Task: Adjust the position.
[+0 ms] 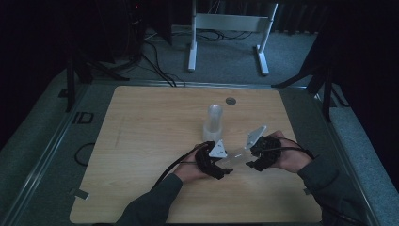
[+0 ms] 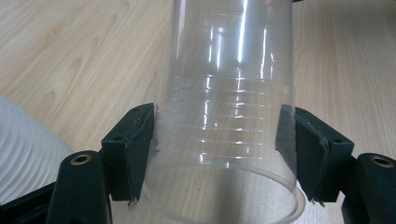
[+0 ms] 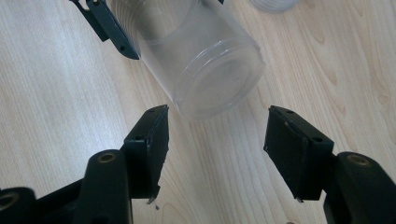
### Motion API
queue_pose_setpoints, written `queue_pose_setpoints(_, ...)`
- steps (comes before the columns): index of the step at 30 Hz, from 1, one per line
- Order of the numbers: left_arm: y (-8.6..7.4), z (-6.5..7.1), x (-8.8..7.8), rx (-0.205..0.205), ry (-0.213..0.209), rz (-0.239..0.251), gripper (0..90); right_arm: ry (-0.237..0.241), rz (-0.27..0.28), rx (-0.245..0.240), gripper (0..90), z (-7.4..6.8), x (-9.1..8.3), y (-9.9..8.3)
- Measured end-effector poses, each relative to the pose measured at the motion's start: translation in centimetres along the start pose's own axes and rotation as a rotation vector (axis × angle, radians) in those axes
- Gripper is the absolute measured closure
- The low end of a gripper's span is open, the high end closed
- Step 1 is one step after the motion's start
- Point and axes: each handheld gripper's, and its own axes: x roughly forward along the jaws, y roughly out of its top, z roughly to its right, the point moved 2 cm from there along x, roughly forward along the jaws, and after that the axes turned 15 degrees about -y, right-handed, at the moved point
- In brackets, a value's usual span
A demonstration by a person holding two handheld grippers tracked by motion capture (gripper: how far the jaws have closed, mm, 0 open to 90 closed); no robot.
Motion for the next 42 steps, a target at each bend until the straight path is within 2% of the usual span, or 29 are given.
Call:
queue_pose_setpoints(14,0.1,0.5,0.2,0.045,-0.016,-0.057,29.6,0.038,-0.057,-0.086,39.5,-0.4,0.1,0.6)
queue_pose_setpoints(26,0.3,0.8,0.1,0.073,-0.033,-0.101,29.6,0.065,-0.1,-0.13,39.5,-0.8,0.2,0.9)
queue_pose_setpoints(35,0.2,0.8,0.1,0.081,-0.042,-0.115,29.6,0.076,-0.11,-0.157,39.5,-1.0,0.2,1.2)
queue_pose_setpoints(42,0.1,1.0,0.1,0.1,-0.047,-0.156,29.6,0.08,-0.116,-0.182,39.0,-1.3,0.2,1.6)
